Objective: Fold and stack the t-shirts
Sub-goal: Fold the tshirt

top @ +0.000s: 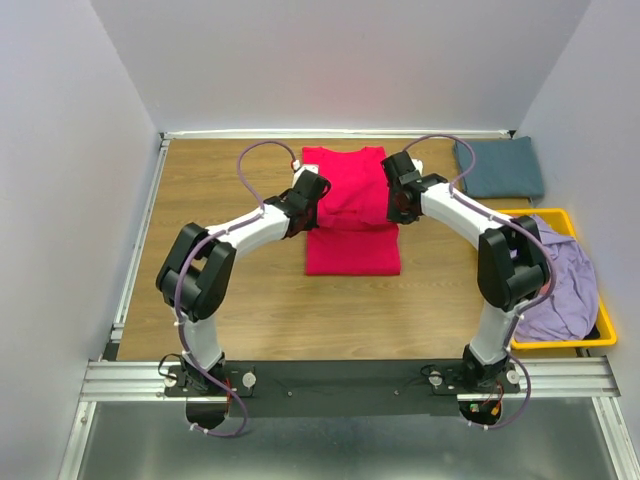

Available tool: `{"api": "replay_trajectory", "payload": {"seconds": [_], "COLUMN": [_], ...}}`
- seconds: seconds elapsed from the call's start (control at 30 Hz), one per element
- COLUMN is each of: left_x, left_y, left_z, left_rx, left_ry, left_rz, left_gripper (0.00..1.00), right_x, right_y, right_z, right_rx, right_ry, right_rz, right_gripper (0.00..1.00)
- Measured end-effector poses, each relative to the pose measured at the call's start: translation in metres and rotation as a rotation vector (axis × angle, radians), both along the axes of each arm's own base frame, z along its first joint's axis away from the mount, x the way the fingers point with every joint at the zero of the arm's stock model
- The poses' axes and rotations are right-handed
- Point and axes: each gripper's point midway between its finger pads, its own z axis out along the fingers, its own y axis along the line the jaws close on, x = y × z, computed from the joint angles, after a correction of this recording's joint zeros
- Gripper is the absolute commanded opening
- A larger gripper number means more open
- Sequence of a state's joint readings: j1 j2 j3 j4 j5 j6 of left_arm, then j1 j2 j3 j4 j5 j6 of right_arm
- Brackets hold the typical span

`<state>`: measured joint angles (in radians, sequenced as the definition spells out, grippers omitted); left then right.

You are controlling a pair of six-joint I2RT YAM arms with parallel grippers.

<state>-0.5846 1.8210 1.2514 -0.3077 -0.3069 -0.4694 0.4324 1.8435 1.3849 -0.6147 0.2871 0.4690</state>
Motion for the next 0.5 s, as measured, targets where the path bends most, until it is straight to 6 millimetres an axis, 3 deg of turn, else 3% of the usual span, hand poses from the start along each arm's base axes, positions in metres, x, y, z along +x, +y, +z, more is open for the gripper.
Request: {"api": "replay_trajectory", "payload": {"seconds": [0.43, 0.5], "left_x": [0.009, 0.01], "left_y": [0.006, 0.005], "left_z": [-0.037, -0.037], "left_rx": [0.033, 0.031], "left_ry": [0.035, 0.033], "left_rz": [0.032, 0.034], "left_gripper": [0.0, 0.1], "right_x": [0.016, 0.018], "right_y": [0.005, 0.004], "right_z": [-0.03, -0.032], "right_rx": [-0.016, -0.021], "right_ry": [-0.001, -0.002], "right_rz": [0.02, 0.024], "right_gripper": [0.01, 0.01]}}
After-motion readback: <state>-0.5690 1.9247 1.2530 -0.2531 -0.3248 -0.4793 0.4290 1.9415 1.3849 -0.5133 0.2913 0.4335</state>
